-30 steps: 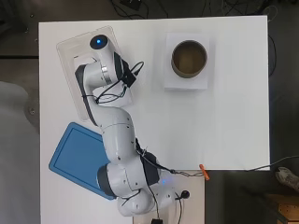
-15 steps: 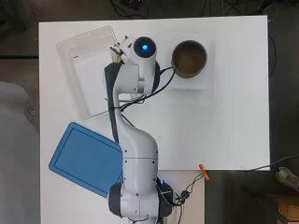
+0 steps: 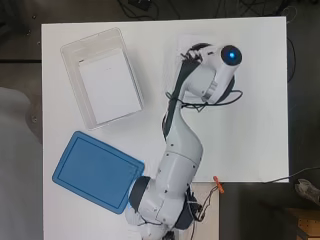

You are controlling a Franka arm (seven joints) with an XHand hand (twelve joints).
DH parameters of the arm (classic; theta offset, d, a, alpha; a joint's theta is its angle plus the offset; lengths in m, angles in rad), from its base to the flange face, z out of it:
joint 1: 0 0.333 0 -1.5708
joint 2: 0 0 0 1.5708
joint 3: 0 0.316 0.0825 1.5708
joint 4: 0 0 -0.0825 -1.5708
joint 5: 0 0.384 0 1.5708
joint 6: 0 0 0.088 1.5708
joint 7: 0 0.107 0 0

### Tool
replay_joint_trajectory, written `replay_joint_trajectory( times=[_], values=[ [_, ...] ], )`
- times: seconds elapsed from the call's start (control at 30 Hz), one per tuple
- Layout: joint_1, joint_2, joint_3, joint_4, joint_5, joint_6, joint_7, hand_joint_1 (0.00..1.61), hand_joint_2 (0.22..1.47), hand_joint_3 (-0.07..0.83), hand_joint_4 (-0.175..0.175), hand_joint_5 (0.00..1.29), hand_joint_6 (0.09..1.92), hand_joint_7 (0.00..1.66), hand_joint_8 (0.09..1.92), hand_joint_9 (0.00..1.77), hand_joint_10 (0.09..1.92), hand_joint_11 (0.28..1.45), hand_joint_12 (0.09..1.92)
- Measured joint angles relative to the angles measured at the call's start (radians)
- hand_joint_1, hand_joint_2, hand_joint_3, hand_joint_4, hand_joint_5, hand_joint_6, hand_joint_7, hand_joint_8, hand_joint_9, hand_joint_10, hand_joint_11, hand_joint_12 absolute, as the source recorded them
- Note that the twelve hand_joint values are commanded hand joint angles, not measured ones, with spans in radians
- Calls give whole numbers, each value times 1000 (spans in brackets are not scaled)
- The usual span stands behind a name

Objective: Teleoperate dual arm-hand system to remove items from a box

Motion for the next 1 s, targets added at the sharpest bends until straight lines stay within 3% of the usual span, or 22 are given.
replay_joint_trajectory(
  times=[0.07,0.13,0.2,0.27,0.33,0.47,0.57,0.6,0.63,0.73,0.87,1.0],
  values=[
    [-11,-111,-5,-129,-34,14,9,1339,1179,1,-117,653,1491,796,1134,1043,1003,691,595],
    [-26,-222,-13,-233,-71,25,24,1340,1195,1,-155,630,1497,763,1197,991,1084,672,679],
    [-35,-267,-29,-271,-91,39,39,1339,1212,-2,-171,608,1488,739,1263,943,1194,641,852],
    [-39,-259,-39,-267,-95,43,47,1335,1227,-1,-175,590,1485,717,1325,898,1305,614,1028],
    [-30,-228,-60,-243,-98,41,60,1328,1227,-1,-127,592,1429,725,1363,908,1338,598,1116],
    [5,-164,-104,-168,-76,13,61,1347,1215,1,-171,616,1248,753,1419,929,1369,596,1169],
    [-29,-51,-100,-58,-87,-9,89,1181,1289,5,-122,596,1382,730,1625,883,1622,607,1387],
    [-26,-30,-124,-41,-123,-17,116,1156,1307,6,-119,584,1412,711,1679,879,1704,609,1448],
    [-1,-30,-172,-33,-160,-23,140,1154,1314,4,-139,588,1395,699,1722,879,1761,611,1492],
    [115,-94,-365,-14,-192,-26,155,1168,1306,-1,-171,602,1309,724,1707,907,1686,598,1484],
    [251,-166,-627,21,-167,-46,160,1176,1296,0,-175,600,1324,754,1659,921,1558,597,1436],
    [445,-293,-811,56,-284,-75,239,1177,1294,0,-175,595,1329,763,1645,945,1481,612,1466]
  ],
)
